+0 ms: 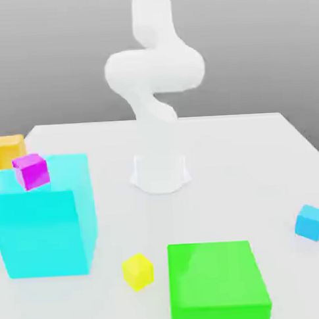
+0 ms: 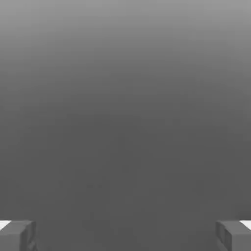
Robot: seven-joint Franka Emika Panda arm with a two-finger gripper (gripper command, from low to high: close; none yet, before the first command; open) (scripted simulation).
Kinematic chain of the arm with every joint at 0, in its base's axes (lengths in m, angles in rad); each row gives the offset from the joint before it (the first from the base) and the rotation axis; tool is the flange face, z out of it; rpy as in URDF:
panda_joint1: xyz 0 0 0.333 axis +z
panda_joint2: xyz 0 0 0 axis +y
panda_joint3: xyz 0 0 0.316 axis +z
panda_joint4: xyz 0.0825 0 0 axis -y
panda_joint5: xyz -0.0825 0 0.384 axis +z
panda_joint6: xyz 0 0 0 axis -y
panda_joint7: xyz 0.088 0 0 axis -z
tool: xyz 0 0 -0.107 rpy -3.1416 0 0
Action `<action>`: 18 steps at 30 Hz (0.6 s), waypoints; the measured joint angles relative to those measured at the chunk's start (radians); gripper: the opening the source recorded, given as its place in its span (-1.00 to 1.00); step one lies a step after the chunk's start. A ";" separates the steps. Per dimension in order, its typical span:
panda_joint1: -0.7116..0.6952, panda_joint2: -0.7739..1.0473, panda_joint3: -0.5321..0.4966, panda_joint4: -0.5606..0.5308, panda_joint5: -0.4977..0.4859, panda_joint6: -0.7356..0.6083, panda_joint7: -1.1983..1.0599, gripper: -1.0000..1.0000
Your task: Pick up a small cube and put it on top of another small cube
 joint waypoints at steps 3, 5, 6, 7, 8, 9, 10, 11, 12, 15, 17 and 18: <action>0.041 0.113 0.064 -0.038 -0.003 0.056 0.004 0.00; 0.067 0.184 0.106 -0.063 -0.007 0.091 0.009 0.00; 0.080 0.220 0.128 -0.075 -0.009 0.109 0.012 0.00; 0.093 0.256 0.149 -0.087 -0.013 0.127 0.015 0.00; 0.107 0.291 0.171 -0.099 -0.017 0.145 0.019 0.00; 0.120 0.327 0.192 -0.111 -0.022 0.162 0.023 0.00; 0.133 0.363 0.214 -0.123 -0.027 0.180 0.028 0.00; 0.146 0.399 0.236 -0.135 -0.034 0.198 0.033 0.00; 0.160 0.435 0.257 -0.147 -0.042 0.215 0.039 0.00; 0.200 0.545 0.320 -0.184 -0.070 0.268 0.062 0.00; 0.233 0.619 0.359 -0.208 -0.096 0.303 0.083 0.00; 0.267 0.657 0.375 -0.220 -0.112 0.320 0.094 0.00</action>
